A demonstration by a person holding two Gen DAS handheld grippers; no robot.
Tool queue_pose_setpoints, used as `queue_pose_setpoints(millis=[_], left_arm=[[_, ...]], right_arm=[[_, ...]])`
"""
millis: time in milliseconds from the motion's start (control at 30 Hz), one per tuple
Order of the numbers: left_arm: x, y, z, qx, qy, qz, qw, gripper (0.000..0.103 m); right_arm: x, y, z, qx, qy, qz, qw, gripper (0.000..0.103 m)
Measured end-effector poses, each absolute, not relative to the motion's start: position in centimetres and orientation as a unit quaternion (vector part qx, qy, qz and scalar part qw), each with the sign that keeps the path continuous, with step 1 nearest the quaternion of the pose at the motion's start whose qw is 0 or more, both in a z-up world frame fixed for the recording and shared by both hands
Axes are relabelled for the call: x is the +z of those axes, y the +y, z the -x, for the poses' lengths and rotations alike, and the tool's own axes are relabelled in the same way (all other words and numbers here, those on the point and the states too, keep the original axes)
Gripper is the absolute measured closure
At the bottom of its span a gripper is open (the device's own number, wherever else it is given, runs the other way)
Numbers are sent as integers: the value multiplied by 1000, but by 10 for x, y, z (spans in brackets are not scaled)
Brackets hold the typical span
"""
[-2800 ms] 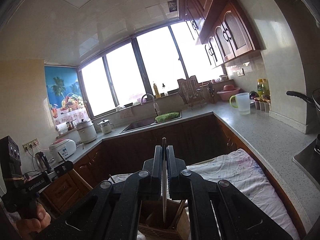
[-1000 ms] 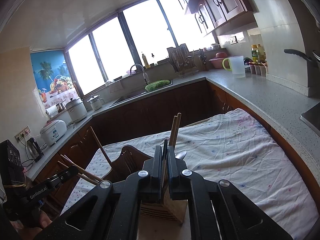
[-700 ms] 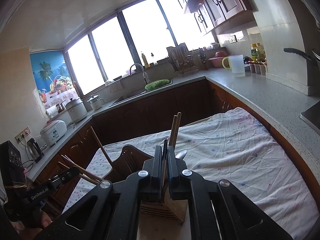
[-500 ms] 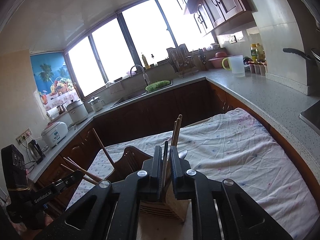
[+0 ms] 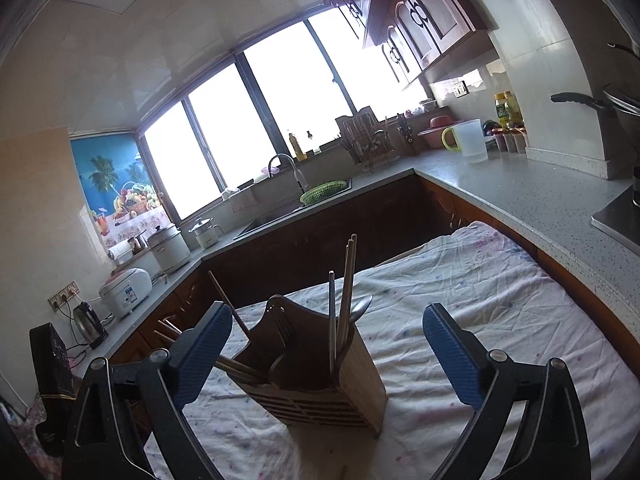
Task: Organize utensils
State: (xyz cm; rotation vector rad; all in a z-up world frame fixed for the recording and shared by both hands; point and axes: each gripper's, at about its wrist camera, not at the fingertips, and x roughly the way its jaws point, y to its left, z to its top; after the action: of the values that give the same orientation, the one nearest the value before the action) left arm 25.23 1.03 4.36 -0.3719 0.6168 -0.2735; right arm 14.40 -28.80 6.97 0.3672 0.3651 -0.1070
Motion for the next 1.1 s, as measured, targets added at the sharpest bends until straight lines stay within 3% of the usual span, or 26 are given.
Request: queue_pose_setpoints(millis=[767,867,933,1100], left_arm=[[41,26,-150,-120,279,131,944,22],[52,27,-129,-117,247,120,955,14],[58,27,-110,-110,215,110,964,1],[55,24,-68,-99,164,86,978,1]], right_arm=[[51,-257,-72,-37,204,-141,968,5],[62,-250,-59,-39,183,-124,975,3],[68,-242,-48,-38,164,-108,980,0],[69,-217,-21,-58,122,-51,990,0]])
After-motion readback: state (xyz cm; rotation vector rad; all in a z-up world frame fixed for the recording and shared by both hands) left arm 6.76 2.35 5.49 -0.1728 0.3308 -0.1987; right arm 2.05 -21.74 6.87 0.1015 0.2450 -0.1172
